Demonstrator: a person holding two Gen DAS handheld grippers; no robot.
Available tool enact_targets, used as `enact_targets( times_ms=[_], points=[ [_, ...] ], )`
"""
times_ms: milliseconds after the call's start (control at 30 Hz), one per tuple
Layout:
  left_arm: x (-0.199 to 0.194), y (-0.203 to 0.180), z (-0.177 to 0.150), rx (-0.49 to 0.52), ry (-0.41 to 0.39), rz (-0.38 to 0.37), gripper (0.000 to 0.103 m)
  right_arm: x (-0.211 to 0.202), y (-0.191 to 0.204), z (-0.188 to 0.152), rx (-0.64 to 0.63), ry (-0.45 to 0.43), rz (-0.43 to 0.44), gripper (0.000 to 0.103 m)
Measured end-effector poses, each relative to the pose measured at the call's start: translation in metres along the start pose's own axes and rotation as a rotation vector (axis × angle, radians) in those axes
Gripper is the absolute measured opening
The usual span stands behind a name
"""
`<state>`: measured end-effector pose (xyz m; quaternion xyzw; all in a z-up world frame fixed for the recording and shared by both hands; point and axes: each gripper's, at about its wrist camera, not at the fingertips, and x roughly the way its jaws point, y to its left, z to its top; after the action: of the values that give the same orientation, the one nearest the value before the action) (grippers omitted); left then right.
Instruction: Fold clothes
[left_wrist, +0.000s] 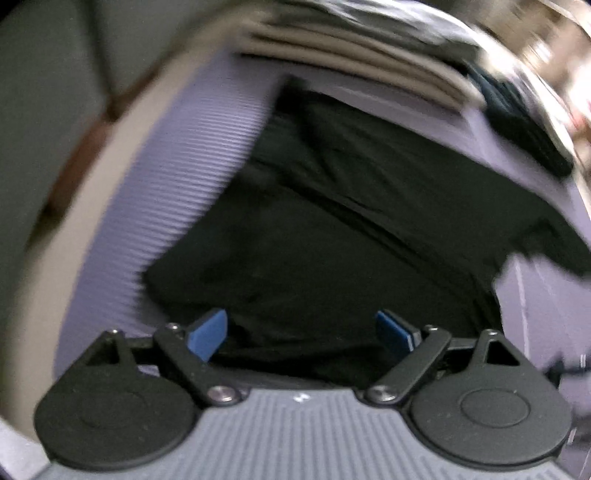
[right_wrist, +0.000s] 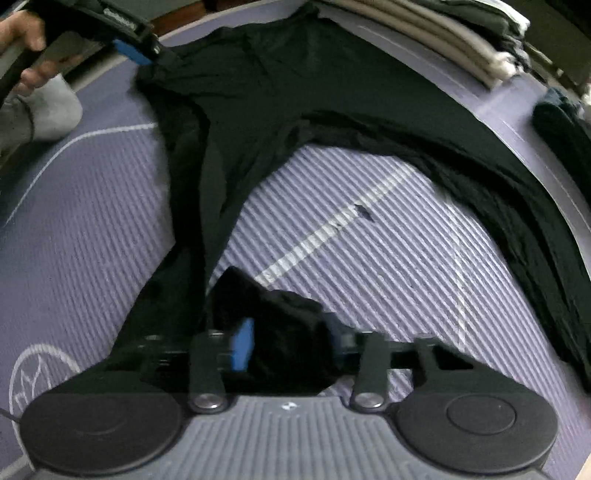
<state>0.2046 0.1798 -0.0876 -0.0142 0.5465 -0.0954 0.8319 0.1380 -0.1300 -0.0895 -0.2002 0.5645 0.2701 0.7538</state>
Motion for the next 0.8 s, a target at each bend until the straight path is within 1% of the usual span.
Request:
enact_targets(
  times_ms=[33, 100, 200, 367, 467, 500, 600, 667, 700, 733, 800],
  points=[
    [0.005, -0.008, -0.005, 0.05, 0.024, 0.016, 0.089, -0.003, -0.002, 0.0, 0.015, 0.008, 0.004, 0.01],
    [0.01, -0.01, -0.01, 0.074, 0.052, 0.04, 0.089, -0.013, -0.006, -0.007, 0.025, 0.018, -0.023, 0.009],
    [0.017, -0.004, -0.018, 0.062, 0.096, 0.07, 0.089, -0.03, -0.012, -0.023, 0.051, 0.032, -0.082, 0.009],
    [0.004, -0.01, -0.025, 0.105, 0.123, 0.106, 0.089, -0.069, -0.029, -0.069, 0.137, 0.112, -0.298, 0.009],
    [-0.013, -0.026, -0.021, 0.159, 0.134, 0.147, 0.091, -0.091, -0.038, -0.096, 0.198, 0.149, -0.392, 0.009],
    [-0.021, -0.033, -0.021, 0.18, 0.127, 0.148, 0.094, -0.1, -0.039, -0.105, 0.213, 0.152, -0.427, 0.009],
    [-0.043, -0.053, -0.023, 0.244, 0.1, 0.155, 0.095, -0.126, -0.041, -0.127, 0.237, 0.145, -0.524, 0.009],
    [-0.062, -0.067, -0.029, 0.303, 0.066, 0.182, 0.095, -0.137, -0.041, -0.136, 0.267, 0.136, -0.546, 0.009],
    [-0.064, -0.07, -0.028, 0.321, 0.057, 0.193, 0.095, -0.143, -0.04, -0.142, 0.283, 0.134, -0.553, 0.009],
    [-0.073, -0.073, -0.029, 0.338, 0.044, 0.217, 0.095, -0.149, -0.036, -0.153, 0.3, 0.134, -0.569, 0.009],
    [-0.085, -0.066, -0.022, 0.237, 0.063, 0.198, 0.095, -0.16, -0.027, -0.177, 0.332, 0.139, -0.605, 0.009]
  ],
)
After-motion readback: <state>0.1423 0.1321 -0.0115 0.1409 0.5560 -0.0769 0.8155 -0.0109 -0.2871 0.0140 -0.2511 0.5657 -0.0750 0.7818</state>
